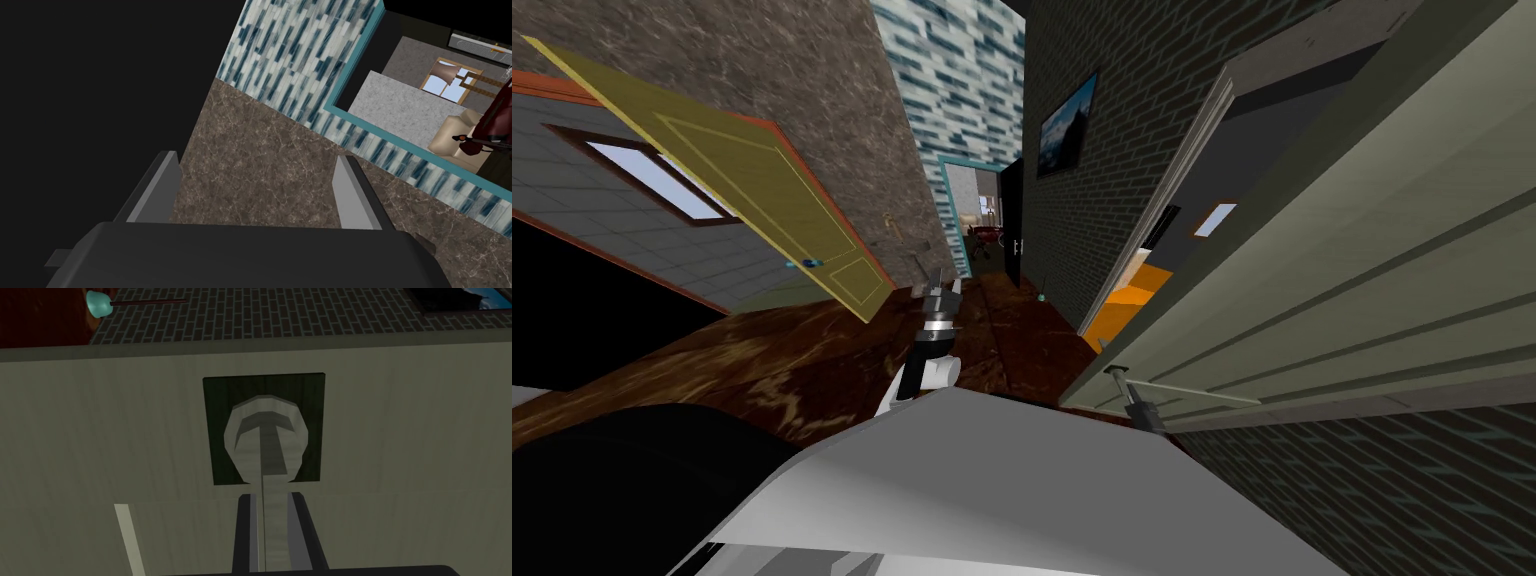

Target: Pull the door open

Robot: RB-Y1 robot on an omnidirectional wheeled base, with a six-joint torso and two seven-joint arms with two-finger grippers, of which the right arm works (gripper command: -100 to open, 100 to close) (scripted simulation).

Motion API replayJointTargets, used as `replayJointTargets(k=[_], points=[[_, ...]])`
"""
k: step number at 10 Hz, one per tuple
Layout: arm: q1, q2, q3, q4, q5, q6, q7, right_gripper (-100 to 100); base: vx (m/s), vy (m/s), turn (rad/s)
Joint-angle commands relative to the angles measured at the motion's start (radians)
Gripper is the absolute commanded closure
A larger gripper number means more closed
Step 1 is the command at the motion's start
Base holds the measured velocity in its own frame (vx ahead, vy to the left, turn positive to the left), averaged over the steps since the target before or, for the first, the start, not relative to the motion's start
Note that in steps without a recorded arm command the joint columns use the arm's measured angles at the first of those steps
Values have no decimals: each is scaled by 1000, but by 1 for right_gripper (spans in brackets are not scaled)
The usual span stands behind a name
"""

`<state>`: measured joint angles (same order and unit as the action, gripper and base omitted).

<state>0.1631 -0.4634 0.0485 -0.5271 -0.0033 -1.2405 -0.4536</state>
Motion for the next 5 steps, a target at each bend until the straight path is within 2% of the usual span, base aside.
replayJointTargets(k=[1,3,4,5], points=[[-25,13,-9,22,13,11,5,100,-168,-44,104],[-52,26,-26,25,28,37,10,100,-190,-76,138],[-52,26,-26,25,28,37,10,100,-149,-50,57],[-74,36,-39,28,40,58,14,100,-189,-52,122]])
